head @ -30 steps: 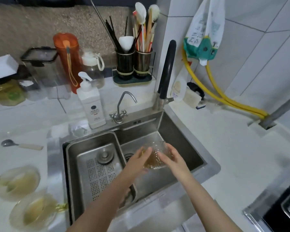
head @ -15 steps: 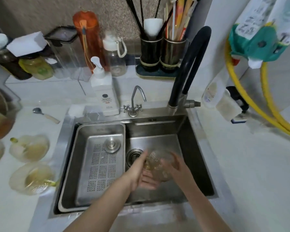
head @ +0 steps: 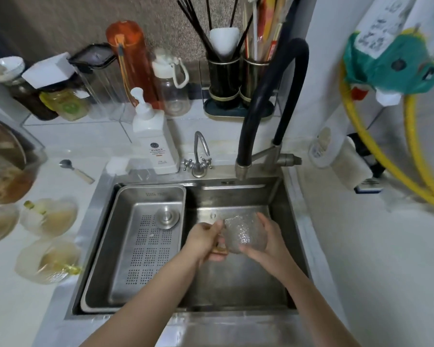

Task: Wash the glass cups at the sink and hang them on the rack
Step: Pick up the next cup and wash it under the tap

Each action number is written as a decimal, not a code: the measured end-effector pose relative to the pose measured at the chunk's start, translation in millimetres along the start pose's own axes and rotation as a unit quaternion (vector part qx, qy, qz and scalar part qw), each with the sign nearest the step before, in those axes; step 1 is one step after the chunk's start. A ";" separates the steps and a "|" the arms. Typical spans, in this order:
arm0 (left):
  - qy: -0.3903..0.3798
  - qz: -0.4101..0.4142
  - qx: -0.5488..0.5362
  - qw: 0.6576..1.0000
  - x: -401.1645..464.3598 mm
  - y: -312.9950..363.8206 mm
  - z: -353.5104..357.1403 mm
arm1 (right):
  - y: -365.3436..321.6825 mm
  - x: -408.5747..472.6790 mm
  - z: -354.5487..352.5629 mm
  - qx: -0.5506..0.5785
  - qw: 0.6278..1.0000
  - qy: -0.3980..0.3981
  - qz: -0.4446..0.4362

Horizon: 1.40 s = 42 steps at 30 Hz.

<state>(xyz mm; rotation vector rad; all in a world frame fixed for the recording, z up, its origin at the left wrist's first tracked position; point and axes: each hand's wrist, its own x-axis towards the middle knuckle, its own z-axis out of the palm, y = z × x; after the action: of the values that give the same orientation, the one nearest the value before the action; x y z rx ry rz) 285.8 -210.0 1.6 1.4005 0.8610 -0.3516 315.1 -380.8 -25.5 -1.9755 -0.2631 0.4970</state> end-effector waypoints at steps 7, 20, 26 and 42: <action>0.040 0.128 -0.062 0.989 -3.5 21.6 -0.1 | -35.4 26.9 -41.1 0.069 0.996 -0.004 -0.049; 0.025 0.200 -0.122 0.972 -5.1 49.2 -8.8 | -16.8 150.9 -102.4 -0.102 0.965 0.229 0.080; 0.009 0.199 -0.134 0.971 -3.1 48.6 -2.6 | -11.5 163.2 -114.3 -0.112 0.962 0.232 0.087; 0.002 0.191 -0.125 0.974 -2.4 44.3 -4.0 | 15.4 180.3 -125.3 -0.125 0.950 0.267 0.098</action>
<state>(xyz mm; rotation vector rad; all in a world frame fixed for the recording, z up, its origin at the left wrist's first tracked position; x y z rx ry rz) 313.2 -198.9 34.9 1.2951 0.5977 0.0546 532.0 -417.4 -32.9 -2.3126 0.2244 0.0342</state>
